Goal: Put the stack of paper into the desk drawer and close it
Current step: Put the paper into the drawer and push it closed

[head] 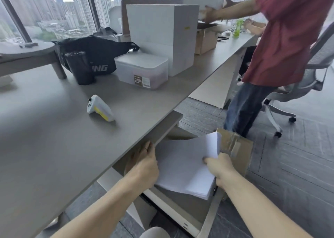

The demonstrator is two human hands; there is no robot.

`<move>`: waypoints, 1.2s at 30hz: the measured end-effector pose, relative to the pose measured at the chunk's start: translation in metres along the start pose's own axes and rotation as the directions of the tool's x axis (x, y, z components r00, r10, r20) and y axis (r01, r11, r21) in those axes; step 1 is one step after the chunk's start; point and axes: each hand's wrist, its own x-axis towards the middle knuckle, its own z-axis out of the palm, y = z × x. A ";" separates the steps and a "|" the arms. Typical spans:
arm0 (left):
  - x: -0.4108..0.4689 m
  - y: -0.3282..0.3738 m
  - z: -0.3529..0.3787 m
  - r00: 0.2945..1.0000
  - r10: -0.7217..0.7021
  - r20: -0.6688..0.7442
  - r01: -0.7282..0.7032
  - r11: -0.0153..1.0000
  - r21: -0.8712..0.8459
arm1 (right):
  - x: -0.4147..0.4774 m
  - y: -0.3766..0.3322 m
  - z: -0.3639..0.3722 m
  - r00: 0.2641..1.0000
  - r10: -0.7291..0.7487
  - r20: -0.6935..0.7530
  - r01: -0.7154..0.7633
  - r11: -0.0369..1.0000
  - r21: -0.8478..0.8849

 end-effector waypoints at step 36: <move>-0.009 0.000 -0.016 0.997 0.079 0.024 -0.082 0.990 0.119 | -0.009 0.023 -0.012 0.978 -0.152 -0.142 0.137 0.985 -0.105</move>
